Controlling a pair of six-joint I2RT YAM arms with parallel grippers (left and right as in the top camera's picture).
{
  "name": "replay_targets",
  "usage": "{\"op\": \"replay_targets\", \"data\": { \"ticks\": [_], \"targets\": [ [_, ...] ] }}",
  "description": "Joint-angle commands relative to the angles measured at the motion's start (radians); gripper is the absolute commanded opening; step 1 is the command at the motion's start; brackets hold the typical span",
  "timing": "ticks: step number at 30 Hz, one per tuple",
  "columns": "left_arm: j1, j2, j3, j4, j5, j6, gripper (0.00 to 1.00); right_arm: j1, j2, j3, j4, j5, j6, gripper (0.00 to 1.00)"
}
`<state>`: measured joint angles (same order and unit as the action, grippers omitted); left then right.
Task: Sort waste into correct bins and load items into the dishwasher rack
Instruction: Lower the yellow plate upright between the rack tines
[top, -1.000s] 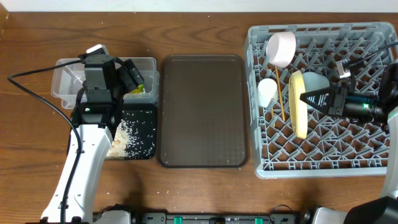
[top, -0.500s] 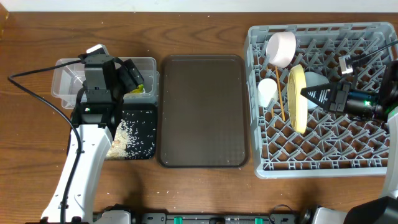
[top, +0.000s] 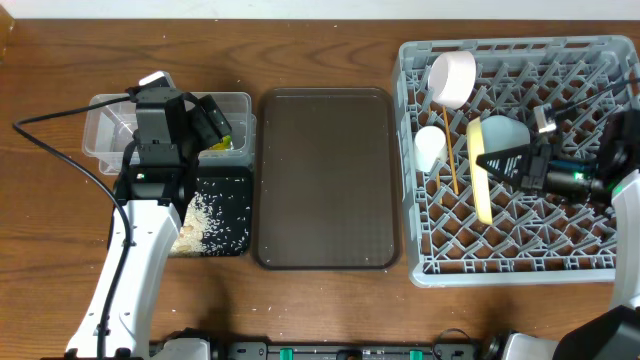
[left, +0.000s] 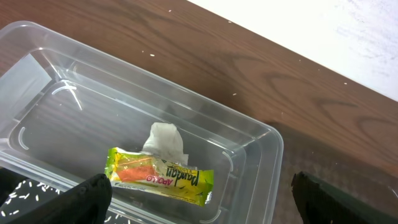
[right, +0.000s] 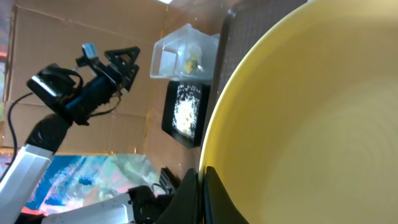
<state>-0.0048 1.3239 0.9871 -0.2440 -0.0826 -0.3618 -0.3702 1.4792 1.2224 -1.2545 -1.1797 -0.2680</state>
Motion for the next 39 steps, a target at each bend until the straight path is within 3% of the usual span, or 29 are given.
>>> {"op": "replay_targets", "data": {
  "ticks": [1,6,14,39],
  "targets": [
    [0.002,-0.004,0.018,-0.002,-0.012,0.010,0.95,-0.001,-0.005,-0.036,0.016,-0.092,0.009,0.01],
    [0.002,-0.004,0.018,-0.002,-0.012,0.010,0.95,0.000,-0.006,-0.035,0.058,-0.246,0.021,0.01],
    [0.002,-0.004,0.018,-0.002,-0.012,0.010,0.95,0.013,-0.007,-0.033,0.082,-0.313,0.063,0.01],
    [0.002,-0.004,0.018,-0.002,-0.012,0.010,0.96,-0.012,-0.007,-0.034,0.099,-0.096,0.080,0.01]
  ]
}}
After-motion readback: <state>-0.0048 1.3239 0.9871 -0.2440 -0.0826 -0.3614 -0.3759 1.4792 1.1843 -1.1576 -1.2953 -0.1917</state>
